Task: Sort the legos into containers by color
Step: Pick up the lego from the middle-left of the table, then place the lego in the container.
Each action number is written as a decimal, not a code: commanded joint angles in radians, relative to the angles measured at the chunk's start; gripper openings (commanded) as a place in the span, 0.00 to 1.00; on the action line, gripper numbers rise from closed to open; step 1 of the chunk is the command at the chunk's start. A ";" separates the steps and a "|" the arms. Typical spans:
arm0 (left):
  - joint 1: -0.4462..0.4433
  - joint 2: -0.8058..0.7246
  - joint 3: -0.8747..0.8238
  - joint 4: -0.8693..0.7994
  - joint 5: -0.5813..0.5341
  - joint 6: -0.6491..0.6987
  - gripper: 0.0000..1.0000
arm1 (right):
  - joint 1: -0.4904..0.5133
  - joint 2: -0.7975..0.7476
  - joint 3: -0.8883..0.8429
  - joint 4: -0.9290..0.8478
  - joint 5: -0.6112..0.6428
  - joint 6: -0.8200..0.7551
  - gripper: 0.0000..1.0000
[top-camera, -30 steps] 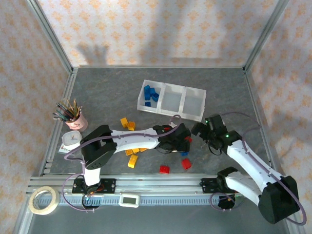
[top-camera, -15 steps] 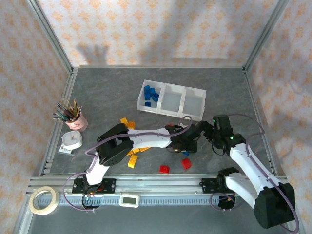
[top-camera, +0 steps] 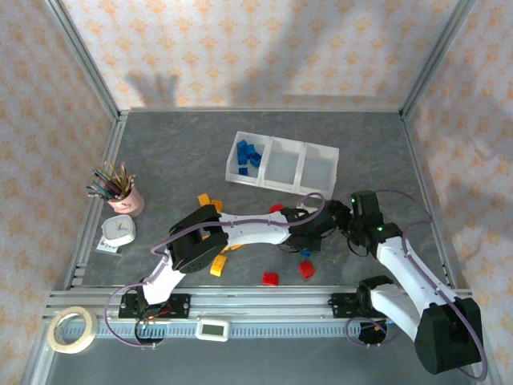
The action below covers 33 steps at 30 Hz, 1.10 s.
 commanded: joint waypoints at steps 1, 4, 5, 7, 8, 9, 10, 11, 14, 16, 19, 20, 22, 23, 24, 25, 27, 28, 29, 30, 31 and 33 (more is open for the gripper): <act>-0.005 0.010 0.017 -0.043 -0.030 0.020 0.36 | -0.005 -0.002 -0.013 0.018 -0.008 -0.015 1.00; -0.006 0.003 0.041 -0.049 -0.036 0.036 0.35 | -0.005 -0.017 -0.009 0.013 0.002 -0.023 1.00; -0.005 -0.002 0.050 -0.052 -0.038 0.040 0.34 | -0.004 -0.018 -0.004 0.011 0.000 -0.027 1.00; -0.006 -0.019 0.059 -0.055 -0.046 0.049 0.32 | -0.004 -0.015 0.010 0.003 -0.004 -0.033 1.00; -0.005 -0.031 0.056 -0.053 -0.052 0.051 0.32 | -0.004 -0.015 0.017 -0.001 -0.006 -0.037 1.00; -0.005 -0.049 0.052 -0.050 -0.060 0.054 0.31 | -0.005 -0.015 0.019 -0.001 -0.007 -0.038 1.00; -0.003 -0.066 0.047 -0.051 -0.071 0.060 0.31 | -0.004 -0.016 0.023 0.002 -0.009 -0.037 1.00; -0.001 -0.087 0.042 -0.057 -0.087 0.067 0.31 | -0.005 -0.018 0.025 0.007 -0.015 -0.038 1.00; 0.010 -0.159 0.007 -0.044 -0.125 0.084 0.31 | -0.004 -0.017 0.041 0.020 -0.052 -0.028 1.00; 0.030 -0.218 -0.041 -0.008 -0.131 0.085 0.31 | -0.003 -0.018 0.059 0.023 -0.075 -0.022 1.00; 0.074 -0.319 -0.126 0.045 -0.134 0.096 0.30 | -0.004 -0.014 0.067 0.054 -0.120 -0.018 1.00; 0.095 -0.354 -0.150 0.057 -0.139 0.102 0.30 | -0.003 -0.010 0.075 0.054 -0.128 -0.014 1.00; 0.139 -0.411 -0.186 0.076 -0.142 0.123 0.29 | 0.005 -0.008 0.083 0.064 -0.142 -0.008 1.00; 0.163 -0.438 -0.198 0.081 -0.148 0.143 0.29 | 0.011 -0.010 0.089 0.071 -0.147 -0.007 1.00; 0.184 -0.462 -0.207 0.079 -0.162 0.155 0.29 | 0.018 -0.011 0.096 0.076 -0.148 -0.007 1.00; 0.208 -0.483 -0.213 0.080 -0.178 0.172 0.29 | 0.029 -0.011 0.101 0.086 -0.153 -0.012 1.00; 0.259 -0.516 -0.226 0.094 -0.187 0.209 0.29 | 0.046 0.003 0.113 0.095 -0.157 -0.021 1.00; 0.292 -0.524 -0.225 0.091 -0.180 0.219 0.29 | 0.056 0.012 0.123 0.096 -0.159 -0.022 1.00; 0.326 -0.529 -0.224 0.090 -0.167 0.228 0.29 | 0.069 0.025 0.130 0.101 -0.161 -0.023 1.00; 0.353 -0.533 -0.227 0.096 -0.160 0.238 0.29 | 0.083 0.033 0.136 0.112 -0.161 -0.025 1.00; 0.383 -0.532 -0.228 0.104 -0.157 0.246 0.29 | 0.099 0.042 0.142 0.127 -0.161 -0.026 1.00; 0.434 -0.518 -0.221 0.116 -0.151 0.266 0.30 | 0.131 0.057 0.148 0.161 -0.161 -0.032 1.00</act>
